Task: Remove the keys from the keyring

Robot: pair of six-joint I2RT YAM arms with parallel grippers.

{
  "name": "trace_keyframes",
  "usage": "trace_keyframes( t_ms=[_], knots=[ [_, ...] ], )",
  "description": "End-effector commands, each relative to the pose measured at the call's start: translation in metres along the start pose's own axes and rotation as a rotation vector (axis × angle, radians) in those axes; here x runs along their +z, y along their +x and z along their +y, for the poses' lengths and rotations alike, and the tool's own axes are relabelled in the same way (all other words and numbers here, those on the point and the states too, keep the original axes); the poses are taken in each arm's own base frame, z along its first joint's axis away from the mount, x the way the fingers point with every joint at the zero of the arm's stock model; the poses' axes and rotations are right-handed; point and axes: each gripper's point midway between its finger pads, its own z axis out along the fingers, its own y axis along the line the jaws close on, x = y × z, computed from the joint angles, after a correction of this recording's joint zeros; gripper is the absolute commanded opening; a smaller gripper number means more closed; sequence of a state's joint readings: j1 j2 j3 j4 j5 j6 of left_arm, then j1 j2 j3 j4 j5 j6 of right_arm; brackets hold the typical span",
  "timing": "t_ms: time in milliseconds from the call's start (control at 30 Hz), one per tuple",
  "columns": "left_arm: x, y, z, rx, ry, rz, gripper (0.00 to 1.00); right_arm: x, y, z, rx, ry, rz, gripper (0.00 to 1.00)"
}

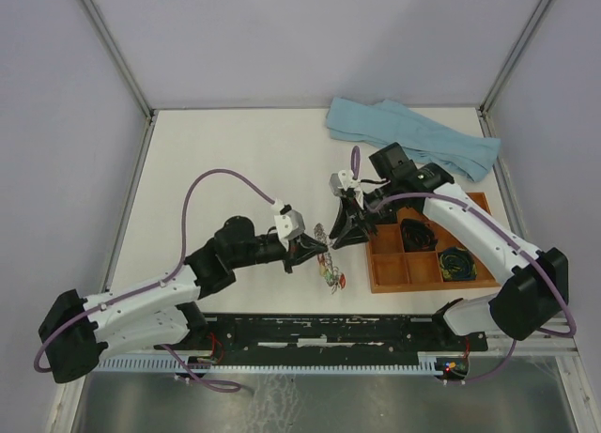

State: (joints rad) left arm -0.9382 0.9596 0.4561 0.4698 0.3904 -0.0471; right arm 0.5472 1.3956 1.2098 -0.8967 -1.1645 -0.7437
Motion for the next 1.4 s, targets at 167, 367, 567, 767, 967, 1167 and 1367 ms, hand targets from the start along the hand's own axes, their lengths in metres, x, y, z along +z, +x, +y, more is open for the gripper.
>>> trace_keyframes(
  t_ms=[167, 367, 567, 767, 967, 1167, 1367],
  knots=[
    [-0.023, -0.011, 0.008, -0.018, -0.078, 0.445, 0.03, -0.026, -0.028, -0.001, -0.140, 0.103, 0.043, 0.43],
    [-0.032, -0.014, 0.007, -0.008, -0.109, 0.658, 0.03, -0.029, -0.042, -0.002, -0.123, 0.090, -0.044, 0.41],
    [-0.025, -0.027, 0.006, 0.023, -0.071, 0.707, 0.03, -0.015, -0.036, 0.010, -0.139, -0.036, -0.144, 0.39],
    [-0.018, -0.043, -0.002, 0.044, -0.006, 0.662, 0.03, -0.009, -0.028, 0.028, -0.256, -0.127, -0.212, 0.41],
    [-0.011, -0.045, -0.007, 0.043, 0.035, 0.640, 0.03, -0.010, -0.032, 0.045, -0.332, -0.185, -0.287, 0.47],
    [-0.005, -0.044, -0.008, 0.039, 0.048, 0.633, 0.03, -0.013, -0.031, 0.035, -0.220, -0.188, -0.293, 0.47],
    [-0.004, -0.045, -0.009, 0.044, 0.055, 0.619, 0.03, -0.027, -0.024, 0.019, -0.156, -0.174, -0.160, 0.48]
  ],
)
